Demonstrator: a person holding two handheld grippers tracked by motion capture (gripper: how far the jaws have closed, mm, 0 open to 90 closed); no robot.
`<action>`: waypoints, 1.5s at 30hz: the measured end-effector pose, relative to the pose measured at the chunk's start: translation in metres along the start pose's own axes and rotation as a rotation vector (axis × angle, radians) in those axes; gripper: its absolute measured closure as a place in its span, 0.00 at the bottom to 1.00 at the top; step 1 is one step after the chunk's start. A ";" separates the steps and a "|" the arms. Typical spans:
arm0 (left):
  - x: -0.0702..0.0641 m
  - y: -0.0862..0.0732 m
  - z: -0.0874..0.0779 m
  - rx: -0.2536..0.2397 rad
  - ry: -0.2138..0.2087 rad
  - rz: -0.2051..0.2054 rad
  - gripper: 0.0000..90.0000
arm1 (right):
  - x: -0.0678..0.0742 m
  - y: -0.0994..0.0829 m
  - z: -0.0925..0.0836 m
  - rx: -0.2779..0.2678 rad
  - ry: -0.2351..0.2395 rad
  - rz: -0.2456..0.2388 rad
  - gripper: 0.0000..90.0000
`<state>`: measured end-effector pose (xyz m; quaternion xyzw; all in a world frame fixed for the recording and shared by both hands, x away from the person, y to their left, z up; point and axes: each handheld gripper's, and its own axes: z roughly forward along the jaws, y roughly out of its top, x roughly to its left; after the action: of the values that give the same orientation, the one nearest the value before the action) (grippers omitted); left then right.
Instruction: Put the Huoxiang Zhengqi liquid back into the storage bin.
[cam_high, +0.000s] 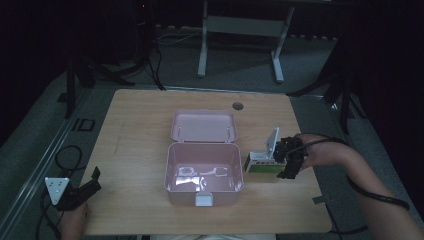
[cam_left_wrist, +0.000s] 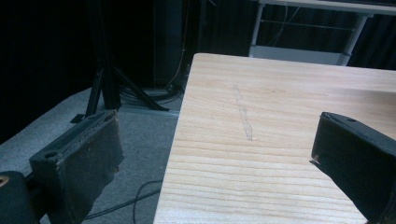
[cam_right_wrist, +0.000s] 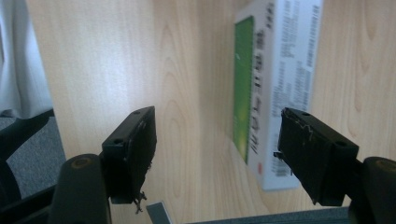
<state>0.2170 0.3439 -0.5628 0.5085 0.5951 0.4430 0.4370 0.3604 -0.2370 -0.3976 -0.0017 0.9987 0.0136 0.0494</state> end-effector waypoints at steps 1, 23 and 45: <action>0.000 0.000 0.000 0.001 -0.001 0.000 0.02 | -0.003 -0.001 -0.001 -0.001 0.000 0.007 0.34; 0.000 0.000 0.000 0.003 -0.001 0.004 0.02 | -0.047 -0.005 0.026 0.040 0.022 0.055 0.53; 0.000 0.000 0.001 0.004 -0.006 0.002 0.02 | -0.054 0.002 0.059 0.099 0.060 0.037 0.65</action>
<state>0.2176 0.3439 -0.5628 0.5112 0.5943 0.4408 0.4372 0.4202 -0.2330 -0.4510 0.0185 0.9990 -0.0351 0.0191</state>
